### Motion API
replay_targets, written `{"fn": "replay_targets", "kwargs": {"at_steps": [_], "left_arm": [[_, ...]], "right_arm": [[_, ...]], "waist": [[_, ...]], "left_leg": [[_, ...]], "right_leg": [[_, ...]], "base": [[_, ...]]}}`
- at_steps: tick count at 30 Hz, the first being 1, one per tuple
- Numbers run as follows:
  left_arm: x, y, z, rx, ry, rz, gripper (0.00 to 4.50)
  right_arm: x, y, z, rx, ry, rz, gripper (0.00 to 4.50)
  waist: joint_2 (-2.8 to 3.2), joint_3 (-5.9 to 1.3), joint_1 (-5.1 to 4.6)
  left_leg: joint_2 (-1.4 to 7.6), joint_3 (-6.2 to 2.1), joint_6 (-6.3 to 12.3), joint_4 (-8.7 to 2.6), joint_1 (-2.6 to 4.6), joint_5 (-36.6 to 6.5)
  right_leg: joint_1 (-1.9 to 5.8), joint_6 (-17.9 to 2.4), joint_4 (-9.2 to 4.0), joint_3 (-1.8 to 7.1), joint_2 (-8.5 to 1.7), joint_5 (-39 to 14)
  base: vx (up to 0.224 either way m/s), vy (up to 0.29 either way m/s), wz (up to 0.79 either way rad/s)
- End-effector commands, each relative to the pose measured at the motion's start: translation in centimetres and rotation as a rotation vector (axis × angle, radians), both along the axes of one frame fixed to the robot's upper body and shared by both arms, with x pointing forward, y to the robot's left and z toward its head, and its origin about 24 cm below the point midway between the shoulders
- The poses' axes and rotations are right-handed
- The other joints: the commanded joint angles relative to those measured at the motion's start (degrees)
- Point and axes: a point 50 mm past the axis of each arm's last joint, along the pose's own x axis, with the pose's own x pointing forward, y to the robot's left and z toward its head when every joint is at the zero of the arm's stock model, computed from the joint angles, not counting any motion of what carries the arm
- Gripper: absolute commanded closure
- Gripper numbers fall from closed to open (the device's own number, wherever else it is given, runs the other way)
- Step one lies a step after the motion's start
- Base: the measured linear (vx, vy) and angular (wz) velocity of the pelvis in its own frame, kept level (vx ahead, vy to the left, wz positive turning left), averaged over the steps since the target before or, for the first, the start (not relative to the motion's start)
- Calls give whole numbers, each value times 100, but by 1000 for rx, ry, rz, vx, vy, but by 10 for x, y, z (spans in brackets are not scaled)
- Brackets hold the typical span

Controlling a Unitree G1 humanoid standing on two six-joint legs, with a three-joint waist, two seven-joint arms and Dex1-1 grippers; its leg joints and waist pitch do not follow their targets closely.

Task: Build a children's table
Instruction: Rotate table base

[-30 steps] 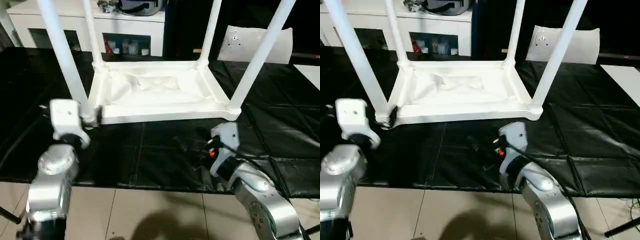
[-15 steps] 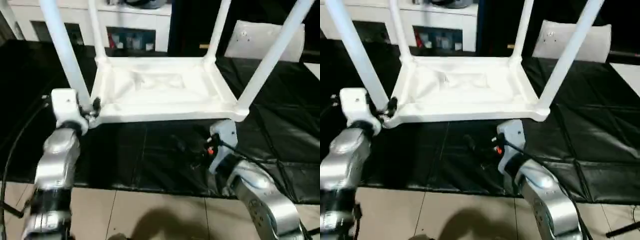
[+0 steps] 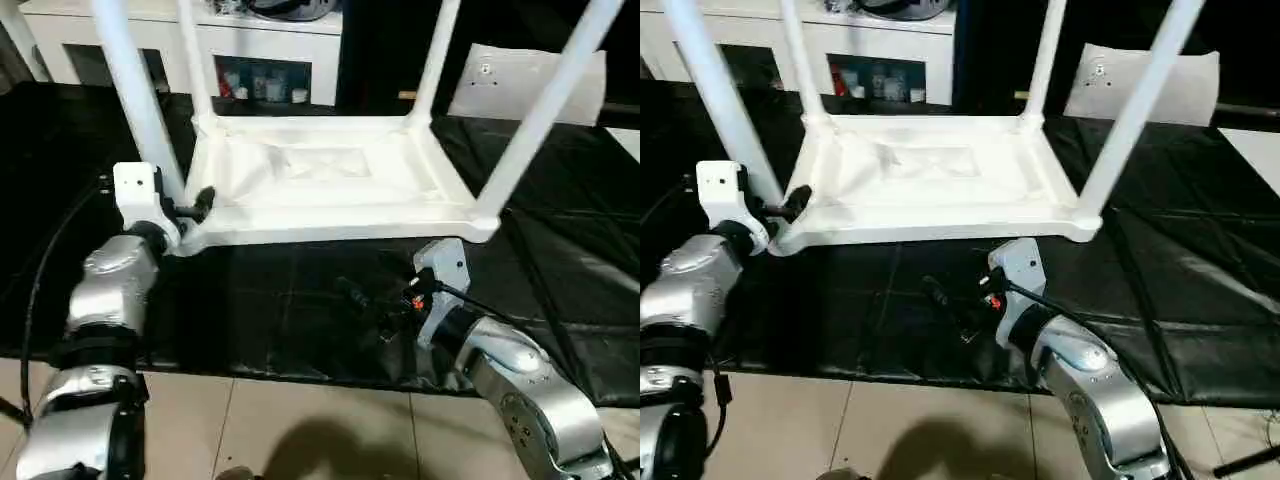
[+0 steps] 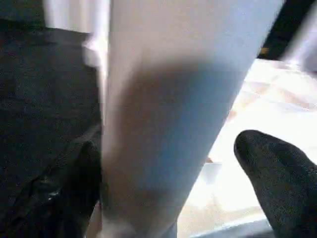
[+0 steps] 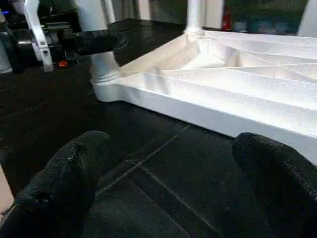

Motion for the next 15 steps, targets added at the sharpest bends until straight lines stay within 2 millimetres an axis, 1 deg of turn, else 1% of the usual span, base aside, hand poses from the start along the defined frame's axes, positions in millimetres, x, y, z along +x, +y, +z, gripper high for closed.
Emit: {"fn": "replay_targets", "kwargs": {"at_steps": [1, 2, 3, 4, 5, 6, 7, 8, 9, 10, 11, 12, 13, 14, 15], "left_arm": [[-6, -23, -3, -34, -12, -250, 7], [-10, -26, -4, -40, -12, -324, 7], [-10, -26, -4, -40, -12, -324, 7], [-22, -33, -5, -71, 8, -500, 7], [-27, -36, -4, -87, 18, -584, 7], [-33, -40, -4, -106, 31, -654, 7], [-38, -44, -3, -122, 46, -723, 7], [-38, -44, -3, -122, 46, -723, 7], [-43, -47, -2, -135, 58, -775, 7], [-49, -57, -2, -138, 76, -850, 7], [-49, -57, -2, -138, 76, -850, 7], [-50, -66, -2, -123, 69, -880, 7], [-50, -67, -2, -118, 65, -876, 7], [-48, -71, -2, -97, 44, -863, 7], [-43, -77, 0, -69, 11, -825, 7]], "right_arm": [[2, -3, -2, -14, 7, -14, 0], [3, -5, -3, -24, 10, -31, 0], [3, -5, -3, -24, 10, -31, 0], [8, -11, -7, -53, 18, -90, 0], [11, -15, -8, -67, 22, -122, 0], [14, -19, -9, -81, 24, -152, 0], [17, -22, -11, -95, 26, -181, 0], [17, -22, -11, -95, 26, -181, 0], [19, -25, -12, -107, 27, -202, 0], [23, -31, -15, -147, 30, -237, 0], [23, -31, -15, -147, 30, -237, 0], [26, -36, -20, -193, 37, -268, 0], [27, -37, -21, -199, 40, -276, 0], [29, -42, -25, -225, 55, -308, 0], [32, -49, -31, -260, 77, -363, 0]], "waist": [[49, -354, -11], [39, -348, -2], [46, -354, 16], [28, -345, 14], [13, -340, 16], [20, -340, 12], [12, -333, 8], [12, -336, 17], [0, -328, 3], [-54, -343, -11], [-46, -344, -12], [-60, -338, -30], [-63, -343, -33], [-86, -349, -36], [-93, -342, -37]], "left_leg": [[337, -19, 84, -525, 80, -544], [346, -4, 64, -540, 87, -591], [354, -6, 48, -543, 103, -616], [357, 16, 21, -559, 103, -668], [353, 35, -22, -584, 88, -657], [344, 53, -78, -586, 100, -726], [341, 69, -86, -588, 106, -785], [352, 70, -109, -588, 120, -803], [329, 98, -75, -584, 101, -786], [327, 107, -45, -575, 78, -669], [327, 105, -29, -573, 63, -584], [310, 130, 37, -555, 55, -496], [308, 128, 51, -547, 43, -459], [300, 139, 69, -537, 44, -408], [291, 150, 99, -529, 34, -377]], "right_leg": [[218, -1276, -356, 394, -487, -72], [209, -1286, -353, 393, -475, -77], [205, -1299, -342, 390, -484, -74], [200, -1307, -341, 394, -484, -107], [204, -1271, -342, 401, -482, -229], [189, -1271, -333, 404, -480, -332], [176, -1268, -349, 406, -469, -396], [174, -1270, -341, 408, -482, -410], [179, -1253, -359, 412, -465, -419], [209, -1237, -338, 417, -479, -352], [219, -1221, -329, 417, -484, -321], [210, -1196, -345, 427, -466, -301], [219, -1184, -337, 426, -462, -289], [220, -1171, -346, 431, -458, -262], [225, -1165, -349, 440, -457, -283]], "base": [[0, 0, 0], [0, 0, 0], [0, 0, 0], [0, 0, 0], [0, 0, 0], [0, 0, 0], [0, 0, 0], [0, 0, 0], [0, 0, 0], [0, 0, 0], [0, 0, 0], [0, 0, 0], [0, 0, 0], [0, 0, 0], [0, 0, 0]]}}
